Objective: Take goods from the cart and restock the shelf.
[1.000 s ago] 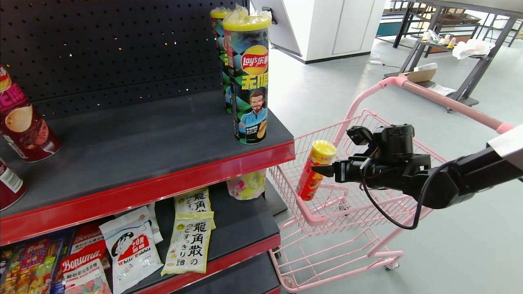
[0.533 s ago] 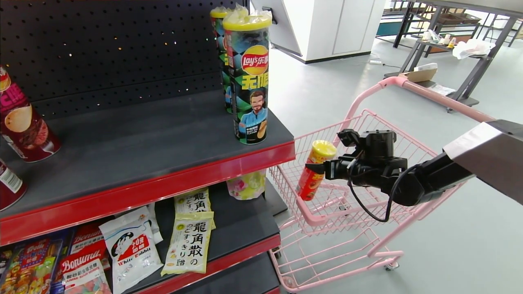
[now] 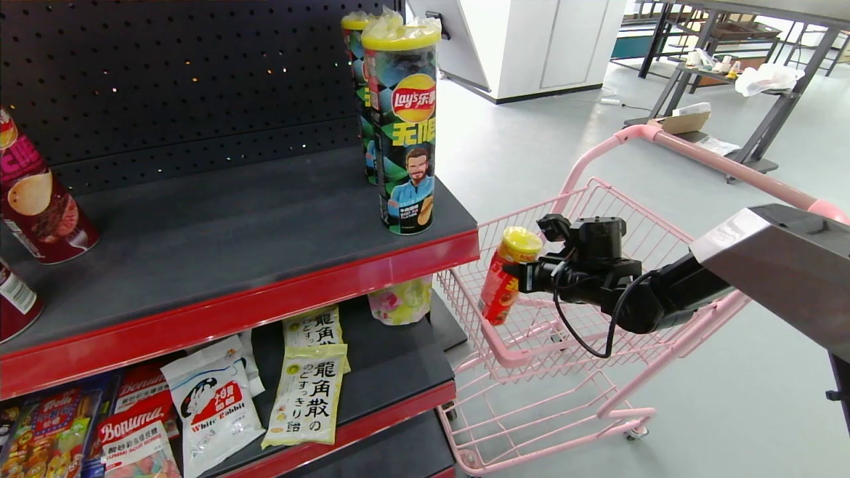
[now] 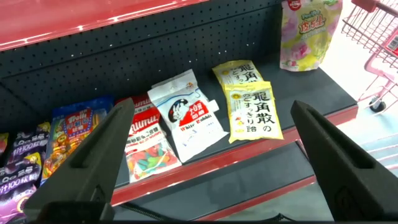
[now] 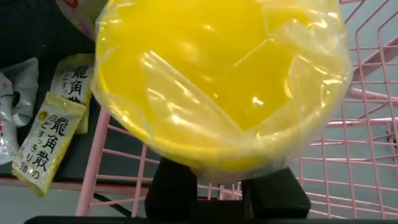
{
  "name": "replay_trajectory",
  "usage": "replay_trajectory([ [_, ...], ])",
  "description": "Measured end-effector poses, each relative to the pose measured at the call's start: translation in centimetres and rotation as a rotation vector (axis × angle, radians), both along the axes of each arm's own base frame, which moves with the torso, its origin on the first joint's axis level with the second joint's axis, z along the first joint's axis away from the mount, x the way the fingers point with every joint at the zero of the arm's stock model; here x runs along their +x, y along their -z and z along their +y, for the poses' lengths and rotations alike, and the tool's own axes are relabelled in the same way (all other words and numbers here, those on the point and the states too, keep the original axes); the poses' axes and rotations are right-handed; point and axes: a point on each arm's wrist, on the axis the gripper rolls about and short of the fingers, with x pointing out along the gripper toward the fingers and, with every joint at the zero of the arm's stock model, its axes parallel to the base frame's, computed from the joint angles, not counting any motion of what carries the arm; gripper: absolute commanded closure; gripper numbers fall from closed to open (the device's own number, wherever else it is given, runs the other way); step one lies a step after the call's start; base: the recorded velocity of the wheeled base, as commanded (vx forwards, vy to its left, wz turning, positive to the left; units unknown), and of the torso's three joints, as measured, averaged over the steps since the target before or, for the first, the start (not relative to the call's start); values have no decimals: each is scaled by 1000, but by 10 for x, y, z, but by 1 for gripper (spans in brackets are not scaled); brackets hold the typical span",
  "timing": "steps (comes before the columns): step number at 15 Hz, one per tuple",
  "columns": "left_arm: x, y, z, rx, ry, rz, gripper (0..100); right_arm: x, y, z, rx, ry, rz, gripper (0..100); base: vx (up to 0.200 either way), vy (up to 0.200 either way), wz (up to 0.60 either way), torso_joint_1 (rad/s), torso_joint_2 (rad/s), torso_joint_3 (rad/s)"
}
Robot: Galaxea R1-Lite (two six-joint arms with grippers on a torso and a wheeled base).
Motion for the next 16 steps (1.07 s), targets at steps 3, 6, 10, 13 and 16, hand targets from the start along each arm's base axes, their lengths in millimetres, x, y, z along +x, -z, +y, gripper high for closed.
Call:
replay_trajectory([
  [3, 0, 0, 0, 0, 4, 0, 0, -7, -9, -2, -3, 1, 3, 100, 0, 0, 0, 0, 0, 0],
  [6, -1, -4, 0, -1, 10, -15, 0, -25, -51, -13, 4, 15, -62, 100, 0, 0, 0, 0, 0, 0],
  [10, -5, -20, 0, 0, 15, -45, 0, -78, -125, -40, -20, 42, -162, 100, 0, 0, 0, 0, 0, 0],
  [13, -2, -40, 0, 2, 14, -28, 0, -135, -165, -58, -86, 69, -205, 100, 0, 0, 0, 0, 0, 0],
  [16, 7, -59, -1, 12, 64, 13, 0, -206, -186, -74, -184, 65, -113, 100, 0, 0, 0, 0, 0, 0],
])
